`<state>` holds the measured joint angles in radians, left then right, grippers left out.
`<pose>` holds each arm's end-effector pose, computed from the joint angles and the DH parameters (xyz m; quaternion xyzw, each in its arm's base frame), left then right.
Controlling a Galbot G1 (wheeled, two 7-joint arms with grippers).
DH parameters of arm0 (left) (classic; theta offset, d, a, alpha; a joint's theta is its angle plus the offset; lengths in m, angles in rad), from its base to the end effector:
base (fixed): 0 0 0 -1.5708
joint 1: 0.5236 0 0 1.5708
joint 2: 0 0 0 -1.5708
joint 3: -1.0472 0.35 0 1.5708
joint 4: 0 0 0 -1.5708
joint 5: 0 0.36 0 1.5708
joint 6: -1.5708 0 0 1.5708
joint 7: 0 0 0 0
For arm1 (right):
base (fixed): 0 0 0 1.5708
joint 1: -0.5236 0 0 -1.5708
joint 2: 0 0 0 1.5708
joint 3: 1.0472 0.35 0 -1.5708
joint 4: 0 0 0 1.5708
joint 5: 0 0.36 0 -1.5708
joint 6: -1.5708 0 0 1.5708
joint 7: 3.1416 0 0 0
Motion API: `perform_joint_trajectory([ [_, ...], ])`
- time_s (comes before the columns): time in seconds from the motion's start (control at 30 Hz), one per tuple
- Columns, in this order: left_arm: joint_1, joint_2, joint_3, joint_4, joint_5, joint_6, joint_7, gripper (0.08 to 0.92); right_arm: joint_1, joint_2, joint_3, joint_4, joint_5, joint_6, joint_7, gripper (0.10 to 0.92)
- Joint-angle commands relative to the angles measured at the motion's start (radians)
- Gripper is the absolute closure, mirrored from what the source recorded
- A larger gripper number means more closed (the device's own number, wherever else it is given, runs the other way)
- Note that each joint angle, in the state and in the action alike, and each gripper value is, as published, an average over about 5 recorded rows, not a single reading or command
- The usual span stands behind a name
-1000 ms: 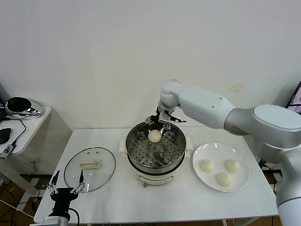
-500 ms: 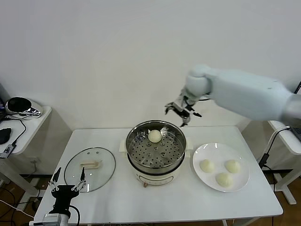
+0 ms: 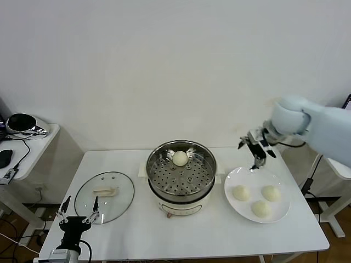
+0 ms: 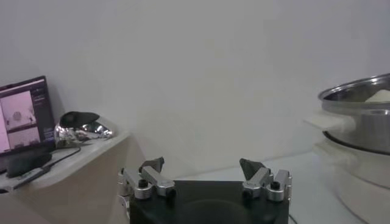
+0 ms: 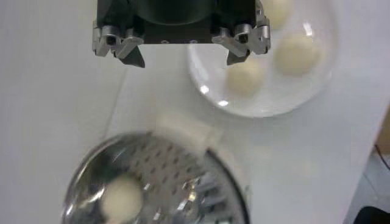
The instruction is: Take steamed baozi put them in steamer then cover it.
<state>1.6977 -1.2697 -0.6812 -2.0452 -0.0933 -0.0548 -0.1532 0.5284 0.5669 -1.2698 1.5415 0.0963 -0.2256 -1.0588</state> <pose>0.1534 0.1030 -0.3207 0.0622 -0.9894 -0.1250 0.0389 0.4901 -0.1157 -0.0771 0.5130 -0.5040 0.6108 0.3313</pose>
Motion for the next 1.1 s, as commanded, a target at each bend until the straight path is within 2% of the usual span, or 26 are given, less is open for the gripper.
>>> perform_joint_trajectory([
  [0.03,0.002,-0.001,-0.002,0.003,0.000,-0.002,-0.001,0.177,-0.299,-0.017,0.189,-0.088,-0.117,-0.017,0.000,0.203],
  [0.57,0.015,-0.015,-0.040,-0.020,-0.008,0.004,-0.001,0.177,-0.475,0.130,0.306,-0.247,-0.185,0.012,-0.017,0.203],
  [1.1,0.019,-0.016,-0.048,-0.023,-0.009,0.007,-0.001,0.177,-0.540,0.183,0.355,-0.327,-0.242,0.013,0.001,0.203],
])
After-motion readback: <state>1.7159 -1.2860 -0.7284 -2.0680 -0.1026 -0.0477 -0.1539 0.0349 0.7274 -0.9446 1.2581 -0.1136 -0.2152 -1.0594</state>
